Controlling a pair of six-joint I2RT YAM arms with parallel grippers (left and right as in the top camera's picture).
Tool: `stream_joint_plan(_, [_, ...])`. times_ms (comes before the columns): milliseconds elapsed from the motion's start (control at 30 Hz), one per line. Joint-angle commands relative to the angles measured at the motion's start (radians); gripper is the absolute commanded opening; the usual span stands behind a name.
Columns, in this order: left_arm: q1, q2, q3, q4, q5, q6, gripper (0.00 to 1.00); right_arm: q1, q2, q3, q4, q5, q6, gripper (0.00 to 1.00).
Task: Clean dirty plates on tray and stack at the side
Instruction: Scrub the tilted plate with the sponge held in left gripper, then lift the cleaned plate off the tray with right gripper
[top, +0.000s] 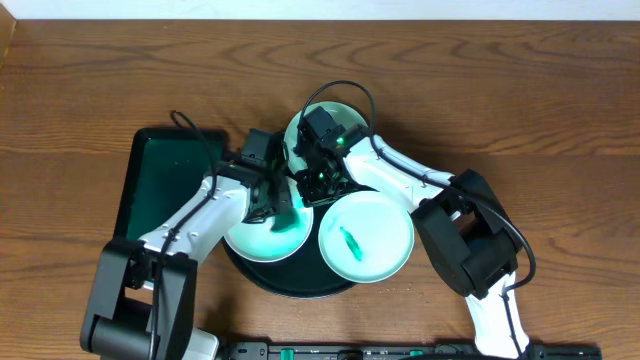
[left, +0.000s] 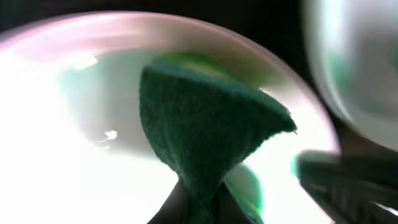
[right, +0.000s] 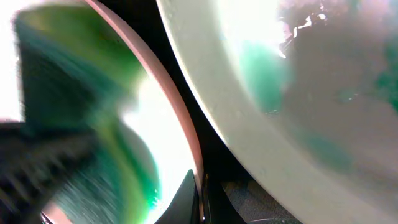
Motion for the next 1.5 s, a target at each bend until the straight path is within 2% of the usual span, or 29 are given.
stream_joint_plan(0, [0.019, 0.023, 0.006, -0.112, -0.329, -0.043, 0.07, 0.006, 0.011, -0.006, 0.006, -0.018, 0.006, 0.01])
stream_joint_plan(133, [0.019, 0.023, 0.052, -0.233, -0.337, -0.043, 0.07, 0.006, 0.011, -0.006, 0.007, -0.018, 0.006, 0.01])
stream_joint_plan(300, [0.019, 0.023, 0.251, -0.472, -0.271, -0.041, 0.07, 0.006, 0.012, -0.006, 0.006, -0.018, 0.002, 0.01])
stream_joint_plan(467, [0.027, 0.022, 0.594, -0.701, -0.257, 0.013, 0.07, 0.006, 0.011, -0.005, -0.01, -0.011, -0.013, 0.01])
stream_joint_plan(500, [0.06, 0.021, 0.739, -0.776, -0.258, 0.082, 0.07, 0.006, -0.001, -0.002, -0.01, -0.002, -0.035, 0.01])
stream_joint_plan(533, [0.085, 0.021, 0.791, -0.797, -0.258, 0.106, 0.07, 0.008, -0.013, 0.002, -0.02, 0.017, -0.043, 0.01])
stream_joint_plan(700, [0.266, 0.021, 0.881, -0.768, -0.238, 0.113, 0.07, 0.051, -0.138, 0.005, -0.088, 0.238, -0.061, 0.01])
stream_joint_plan(733, [0.338, 0.024, 0.88, -0.751, -0.235, 0.113, 0.07, 0.07, -0.176, 0.005, -0.095, 0.291, -0.075, 0.01])
stream_joint_plan(833, [0.476, 0.024, 0.88, -0.743, -0.212, 0.113, 0.07, 0.15, -0.313, 0.005, -0.112, 0.594, -0.153, 0.01])
stream_joint_plan(1067, [0.507, 0.024, 0.877, -0.725, -0.212, 0.111, 0.07, 0.298, -0.396, 0.005, -0.083, 1.2, -0.294, 0.01])
stream_joint_plan(1200, [0.508, 0.024, 0.877, -0.725, -0.212, 0.112, 0.07, 0.382, -0.398, 0.005, -0.063, 1.456, -0.37, 0.01])
stream_joint_plan(1467, [0.507, 0.024, 0.877, -0.724, -0.212, 0.112, 0.07, 0.466, -0.399, 0.005, -0.005, 1.625, -0.38, 0.01])
